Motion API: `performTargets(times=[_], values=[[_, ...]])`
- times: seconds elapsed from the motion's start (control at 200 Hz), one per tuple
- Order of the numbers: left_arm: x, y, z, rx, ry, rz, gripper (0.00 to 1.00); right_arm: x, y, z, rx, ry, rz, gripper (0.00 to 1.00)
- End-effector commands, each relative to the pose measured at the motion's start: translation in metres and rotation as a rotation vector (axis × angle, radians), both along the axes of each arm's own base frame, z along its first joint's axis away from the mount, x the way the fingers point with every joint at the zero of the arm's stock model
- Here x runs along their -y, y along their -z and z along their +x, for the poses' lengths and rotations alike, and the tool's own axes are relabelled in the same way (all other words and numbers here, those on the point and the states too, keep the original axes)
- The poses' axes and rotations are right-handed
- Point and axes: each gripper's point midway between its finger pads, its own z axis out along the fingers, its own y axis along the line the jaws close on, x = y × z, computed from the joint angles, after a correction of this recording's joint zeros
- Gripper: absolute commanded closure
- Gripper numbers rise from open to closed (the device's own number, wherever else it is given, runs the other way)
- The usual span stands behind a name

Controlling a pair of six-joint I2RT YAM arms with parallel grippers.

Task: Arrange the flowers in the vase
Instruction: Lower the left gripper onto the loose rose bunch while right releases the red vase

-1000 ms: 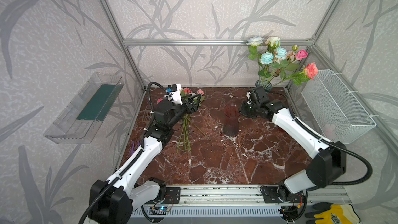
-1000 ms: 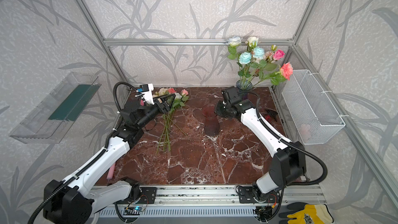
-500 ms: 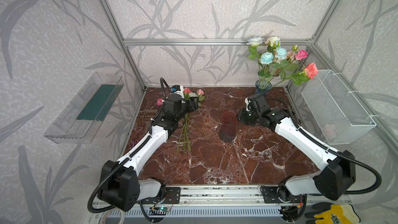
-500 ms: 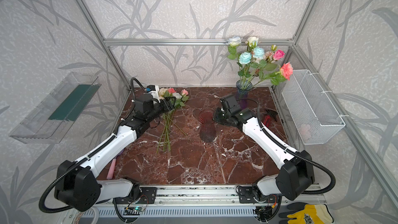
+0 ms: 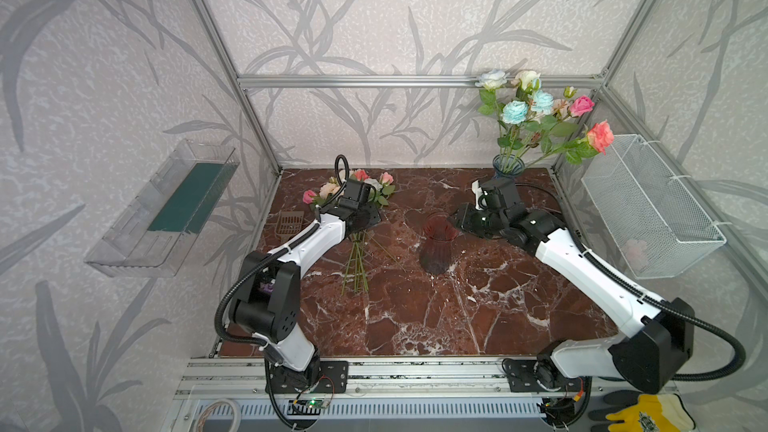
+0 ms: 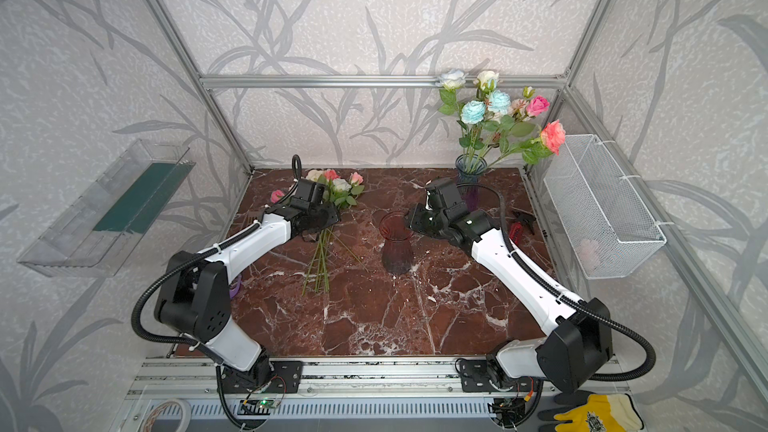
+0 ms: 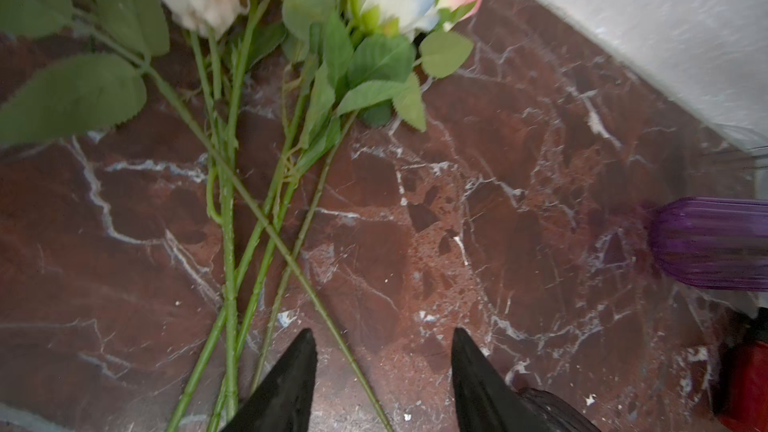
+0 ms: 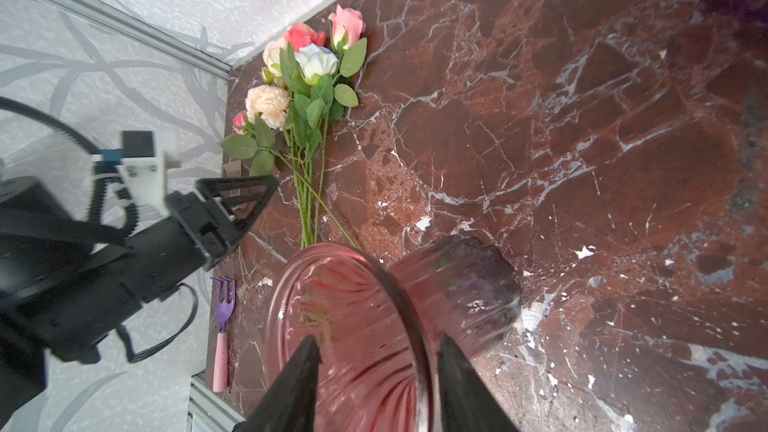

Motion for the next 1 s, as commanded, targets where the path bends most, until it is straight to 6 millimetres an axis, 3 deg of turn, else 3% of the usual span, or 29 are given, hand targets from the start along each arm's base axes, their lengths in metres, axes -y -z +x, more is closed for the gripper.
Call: performTargets(times=[0.0, 0.13, 0.295, 0.465, 0.71, 0.995], values=[[-0.010, 0.021, -0.013, -0.137, -0.094, 0.010, 0.47, 0.012, -0.031, -0.008, 0.090, -0.013, -0.024, 0.50], [-0.005, 0.050, -0.018, -0.254, -0.099, 0.014, 0.51, 0.032, -0.044, -0.027, 0.155, -0.008, -0.055, 0.47], [-0.004, 0.079, -0.025, -0.380, -0.101, 0.039, 0.52, 0.061, -0.045, -0.047, 0.188, 0.055, 0.001, 0.45], [-0.004, 0.096, -0.026, -0.415, -0.107, 0.048, 0.53, 0.086, -0.045, -0.061, 0.215, 0.107, 0.009, 0.45], [-0.004, 0.106, -0.020, -0.419, -0.084, 0.078, 0.70, 0.093, -0.043, -0.066, 0.224, 0.106, 0.041, 0.45], [-0.010, 0.087, -0.019, -0.359, -0.095, 0.099, 0.94, 0.084, -0.053, -0.066, 0.232, 0.069, 0.109, 0.45]])
